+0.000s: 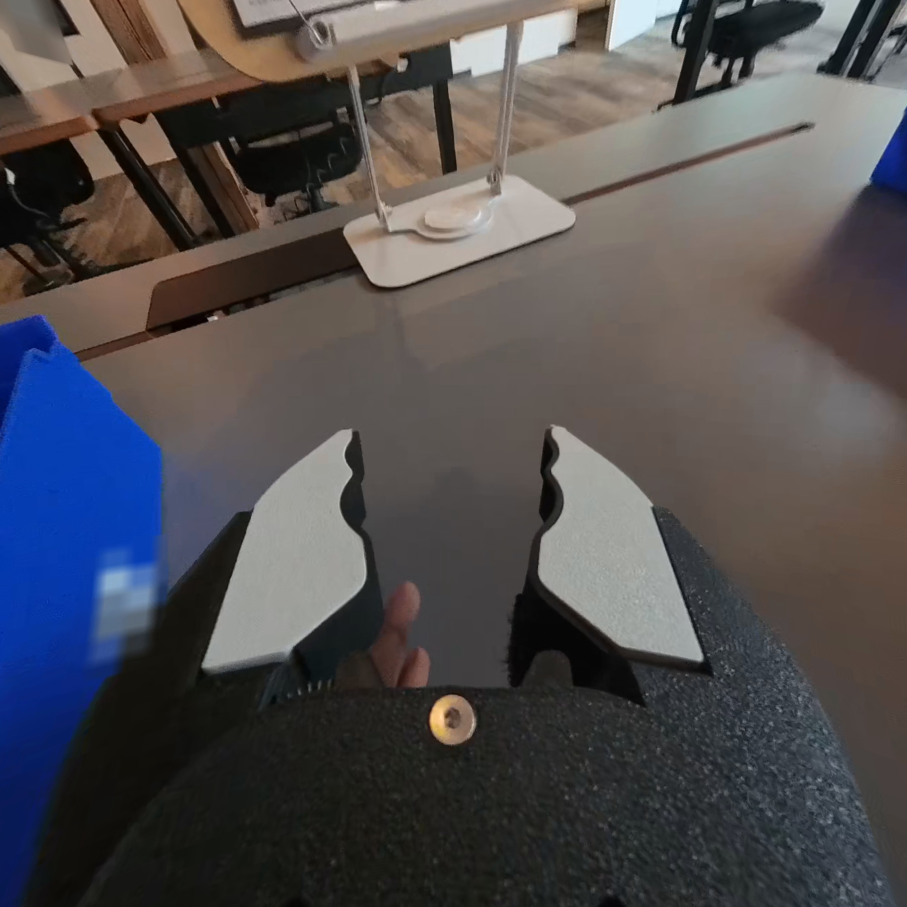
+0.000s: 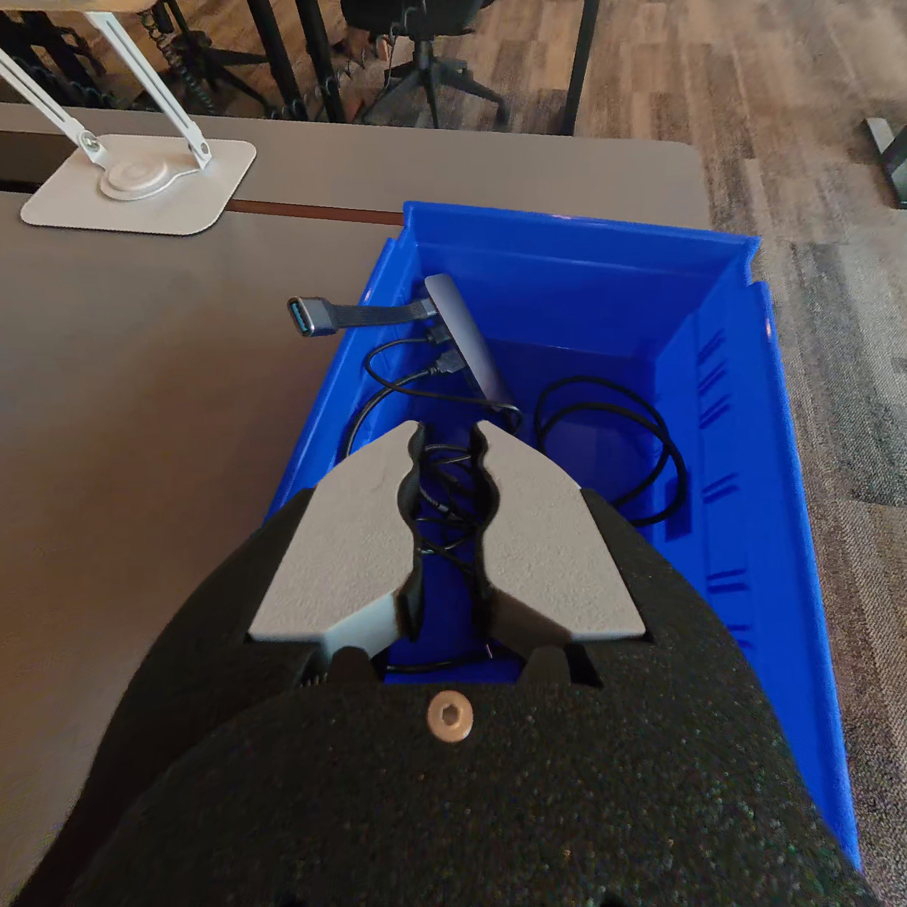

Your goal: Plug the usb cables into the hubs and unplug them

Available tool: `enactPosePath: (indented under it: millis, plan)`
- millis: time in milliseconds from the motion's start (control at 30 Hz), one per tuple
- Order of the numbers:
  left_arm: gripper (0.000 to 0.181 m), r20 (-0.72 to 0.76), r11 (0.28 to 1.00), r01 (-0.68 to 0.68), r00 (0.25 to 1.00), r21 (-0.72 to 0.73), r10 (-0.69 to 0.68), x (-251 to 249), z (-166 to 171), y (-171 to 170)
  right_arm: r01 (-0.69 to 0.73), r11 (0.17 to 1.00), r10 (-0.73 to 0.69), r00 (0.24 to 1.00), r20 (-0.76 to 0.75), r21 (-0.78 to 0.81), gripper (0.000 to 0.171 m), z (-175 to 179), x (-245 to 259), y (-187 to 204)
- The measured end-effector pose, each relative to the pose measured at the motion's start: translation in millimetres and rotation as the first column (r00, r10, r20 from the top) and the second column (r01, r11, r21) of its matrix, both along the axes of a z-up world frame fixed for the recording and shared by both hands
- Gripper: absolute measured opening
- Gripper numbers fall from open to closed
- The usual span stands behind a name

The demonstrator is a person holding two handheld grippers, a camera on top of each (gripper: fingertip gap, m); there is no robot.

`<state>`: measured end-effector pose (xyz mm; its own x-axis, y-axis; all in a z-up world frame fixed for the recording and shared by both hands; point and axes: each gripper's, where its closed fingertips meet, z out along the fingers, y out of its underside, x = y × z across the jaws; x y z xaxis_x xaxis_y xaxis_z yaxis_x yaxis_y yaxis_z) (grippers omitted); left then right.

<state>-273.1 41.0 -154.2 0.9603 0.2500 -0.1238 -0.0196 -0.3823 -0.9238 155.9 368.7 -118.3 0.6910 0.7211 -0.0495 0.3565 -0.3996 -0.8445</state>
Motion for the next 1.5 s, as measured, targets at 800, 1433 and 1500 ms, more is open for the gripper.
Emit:
enactPosePath:
  millis: [800,1433,1500]
  plan:
    - [0.146,0.009,0.961,0.107,0.994,0.254,-0.113,18,62,-4,-0.042,0.929,0.095,0.987,-0.128,0.368,0.147,62,-48,-59]
    - [0.062,-0.42,0.995,-0.097,0.902,0.033,0.102,5,90,-40,-0.074,0.925,0.1,0.994,-0.05,0.373,0.119,69,-34,-107]
    - [0.061,-0.397,0.996,-0.08,0.914,0.027,0.084,8,93,-44,-0.084,0.924,0.11,0.993,-0.05,0.373,0.119,73,-29,-116]
